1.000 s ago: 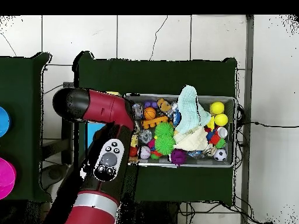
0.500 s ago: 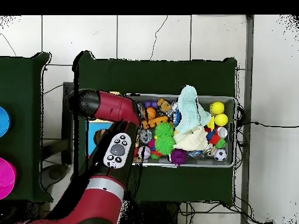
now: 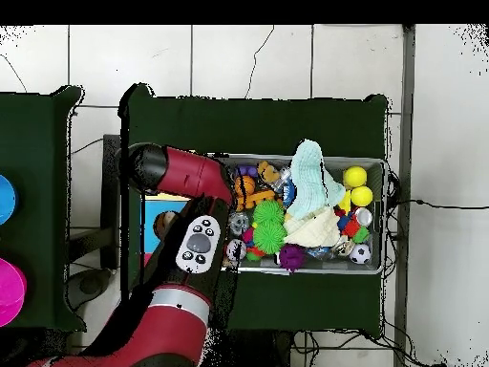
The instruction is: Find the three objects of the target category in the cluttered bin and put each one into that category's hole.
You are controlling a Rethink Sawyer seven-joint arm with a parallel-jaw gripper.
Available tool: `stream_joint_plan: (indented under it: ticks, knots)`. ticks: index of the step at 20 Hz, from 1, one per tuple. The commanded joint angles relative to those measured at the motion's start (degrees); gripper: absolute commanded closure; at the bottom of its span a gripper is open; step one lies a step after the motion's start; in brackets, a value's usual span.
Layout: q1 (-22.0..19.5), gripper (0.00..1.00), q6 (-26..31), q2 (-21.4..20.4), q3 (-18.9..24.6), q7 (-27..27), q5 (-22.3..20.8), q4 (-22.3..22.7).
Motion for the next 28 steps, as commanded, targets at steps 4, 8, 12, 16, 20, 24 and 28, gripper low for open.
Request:
stream_joint_plan:
  ticks: [4,8,12,16,20,24,28]
  knots:
    - [-2.4,1.00,-11.8,7.8,2.0,6.2,-4.5,-0.1]
    - [-1.8,1.00,-6.4,4.4,-1.1,5.5,-6.7,-1.0]
    - [-1.2,1.00,0.1,0.8,-3.8,5.0,-8.4,-2.9]
    - [-1.4,1.00,4.2,-1.3,-4.1,5.0,-9.1,-4.2]
    - [-1.2,1.00,7.6,-2.3,-5.0,5.2,-10.3,-5.7]
    - [-1.1,1.00,8.7,-2.8,-4.9,6.3,-10.7,-6.0]
    - [-0.8,1.00,11.1,-3.7,-4.8,7.3,-10.9,-6.2]
